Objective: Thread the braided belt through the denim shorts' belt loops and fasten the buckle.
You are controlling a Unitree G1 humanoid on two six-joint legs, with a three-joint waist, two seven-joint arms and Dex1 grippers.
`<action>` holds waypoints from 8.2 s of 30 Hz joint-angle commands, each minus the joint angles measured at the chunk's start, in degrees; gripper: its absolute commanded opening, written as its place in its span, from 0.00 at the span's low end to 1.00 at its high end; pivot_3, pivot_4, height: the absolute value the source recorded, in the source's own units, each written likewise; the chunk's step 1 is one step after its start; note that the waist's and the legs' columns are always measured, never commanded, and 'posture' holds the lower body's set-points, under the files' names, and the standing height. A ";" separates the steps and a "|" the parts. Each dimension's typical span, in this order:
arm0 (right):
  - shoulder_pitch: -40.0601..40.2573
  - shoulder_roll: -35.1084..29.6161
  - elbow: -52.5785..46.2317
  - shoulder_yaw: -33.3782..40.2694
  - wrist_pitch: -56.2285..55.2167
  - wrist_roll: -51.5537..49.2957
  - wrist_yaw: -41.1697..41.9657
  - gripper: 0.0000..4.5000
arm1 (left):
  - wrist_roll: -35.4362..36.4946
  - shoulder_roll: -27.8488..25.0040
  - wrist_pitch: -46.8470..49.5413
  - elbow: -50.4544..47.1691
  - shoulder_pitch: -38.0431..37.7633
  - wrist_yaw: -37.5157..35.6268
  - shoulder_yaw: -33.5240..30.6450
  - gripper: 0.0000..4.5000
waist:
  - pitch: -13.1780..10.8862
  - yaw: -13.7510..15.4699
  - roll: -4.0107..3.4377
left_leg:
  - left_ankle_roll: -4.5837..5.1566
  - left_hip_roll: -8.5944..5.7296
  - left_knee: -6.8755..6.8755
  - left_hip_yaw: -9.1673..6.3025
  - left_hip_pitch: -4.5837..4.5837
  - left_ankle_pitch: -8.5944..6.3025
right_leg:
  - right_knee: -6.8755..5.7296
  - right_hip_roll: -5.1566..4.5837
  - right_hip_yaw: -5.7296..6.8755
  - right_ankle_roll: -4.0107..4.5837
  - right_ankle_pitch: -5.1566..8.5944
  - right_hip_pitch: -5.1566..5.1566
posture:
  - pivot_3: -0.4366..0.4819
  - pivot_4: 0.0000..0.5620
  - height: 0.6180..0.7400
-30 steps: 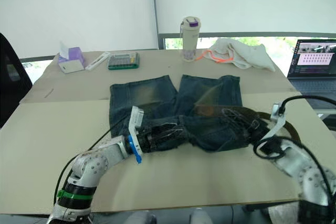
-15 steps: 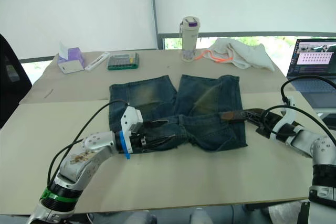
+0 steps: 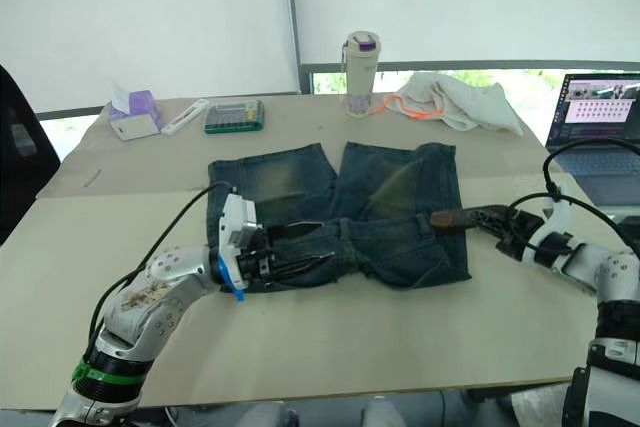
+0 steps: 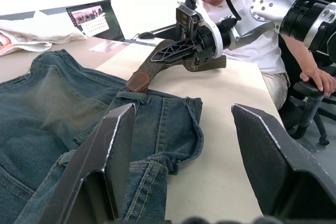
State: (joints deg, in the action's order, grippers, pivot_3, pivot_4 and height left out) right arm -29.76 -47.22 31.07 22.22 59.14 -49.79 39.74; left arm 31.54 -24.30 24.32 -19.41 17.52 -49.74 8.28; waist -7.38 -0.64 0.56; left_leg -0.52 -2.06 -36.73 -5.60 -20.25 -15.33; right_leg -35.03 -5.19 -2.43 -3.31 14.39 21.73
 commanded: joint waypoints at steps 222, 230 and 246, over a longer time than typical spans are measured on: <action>10.99 34.16 -34.72 0.41 -6.29 -13.24 -27.21 0.00 | 3.64 6.25 11.80 3.53 -4.63 19.00 -5.54 0.99 | 0.10 -0.14 -0.11 | -0.10 -0.11 0.14 -0.16 -0.04 0.05 | -0.07 -0.03 -0.10 -0.03 -0.05 0.32 | 0.48 0.27 1.00; 10.35 31.14 -31.27 4.97 -4.12 -16.82 -30.41 0.00 | -2.99 0.38 -1.03 4.46 -6.93 9.56 -4.27 0.99 | 0.08 0.03 -0.14 | -0.10 -0.08 0.21 -0.12 -0.07 0.05 | 0.00 -0.07 -0.11 0.00 -0.06 0.33 | 0.48 0.27 1.00; 8.81 33.14 -30.83 -1.37 -1.13 -14.85 -29.43 0.00 | -4.80 0.73 -4.84 5.80 -8.65 5.89 -4.31 0.99 | 0.08 -0.34 -0.15 | -0.08 0.01 0.22 -0.09 -0.05 0.05 | -0.07 0.02 -0.10 -0.01 -0.06 0.35 | 0.48 0.27 1.00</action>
State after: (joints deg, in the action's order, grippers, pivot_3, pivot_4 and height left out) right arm -19.59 -14.52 1.14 21.08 58.22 -64.22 9.72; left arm 26.90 -23.26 21.15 -12.64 8.86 -43.37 5.13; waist -7.30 -0.99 0.41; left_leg -0.60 -2.05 -36.51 -5.70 -20.31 -15.28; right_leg -35.11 -5.16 -2.53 -3.32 14.33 22.08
